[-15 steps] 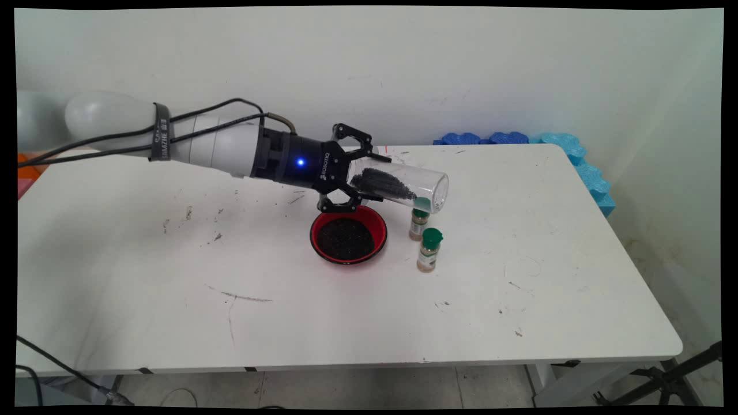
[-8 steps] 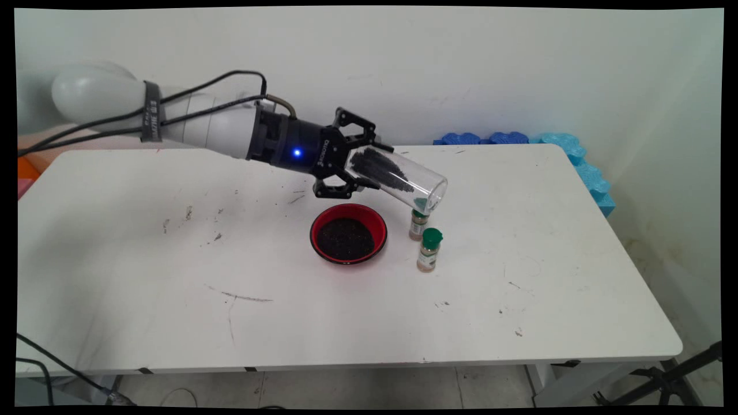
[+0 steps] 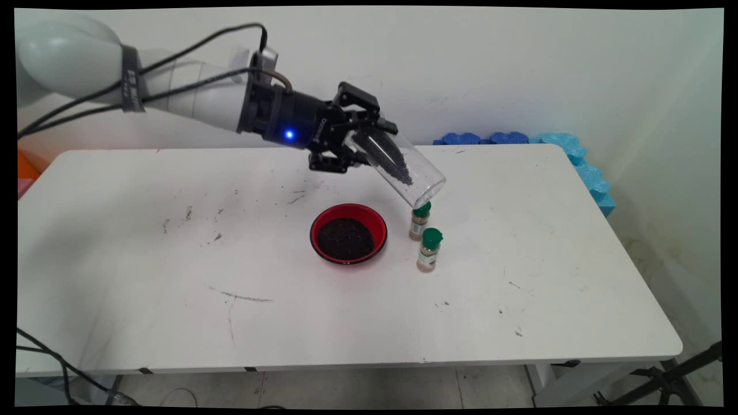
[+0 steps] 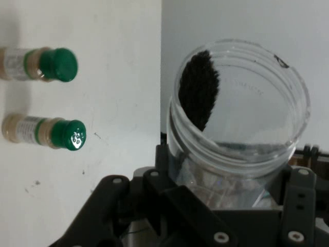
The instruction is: Pour the black seasoning powder in the red bowl
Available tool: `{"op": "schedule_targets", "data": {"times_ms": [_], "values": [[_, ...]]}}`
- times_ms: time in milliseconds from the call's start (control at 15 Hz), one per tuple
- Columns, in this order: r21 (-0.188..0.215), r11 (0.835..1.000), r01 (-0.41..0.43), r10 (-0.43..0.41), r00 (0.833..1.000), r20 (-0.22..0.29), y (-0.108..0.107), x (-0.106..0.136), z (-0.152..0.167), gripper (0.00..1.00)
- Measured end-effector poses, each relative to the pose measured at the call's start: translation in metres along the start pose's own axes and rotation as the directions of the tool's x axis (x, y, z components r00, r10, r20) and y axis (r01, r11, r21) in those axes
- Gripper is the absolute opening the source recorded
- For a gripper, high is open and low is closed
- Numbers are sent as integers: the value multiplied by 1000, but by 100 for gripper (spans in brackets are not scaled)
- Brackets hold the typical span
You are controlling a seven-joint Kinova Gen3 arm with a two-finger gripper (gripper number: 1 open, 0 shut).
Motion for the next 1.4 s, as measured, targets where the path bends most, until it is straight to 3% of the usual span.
{"op": "schedule_targets", "data": {"times_ms": [267, 533, 667, 800, 867, 1000, 1067, 1400], "values": [[-1, 980, -197, 197, 980, 16, 31, -1, -14, 0], [0, 931, -366, 366, 930, 37, 54, -3, -22, 0], [2, 887, -462, 461, 886, 50, 63, -4, -25, 0], [6, 831, -556, 554, 830, 55, 73, -5, -28, 0], [8, 799, -602, 600, 797, 62, 76, -7, -29, 0], [4, 716, -698, 695, 715, 77, 83, -11, -31, 0], [-1, 667, -745, 742, 665, 85, 86, -14, -31, 0], [-43, 388, -921, 916, 381, 127, 97, -34, -31, 0]]}}
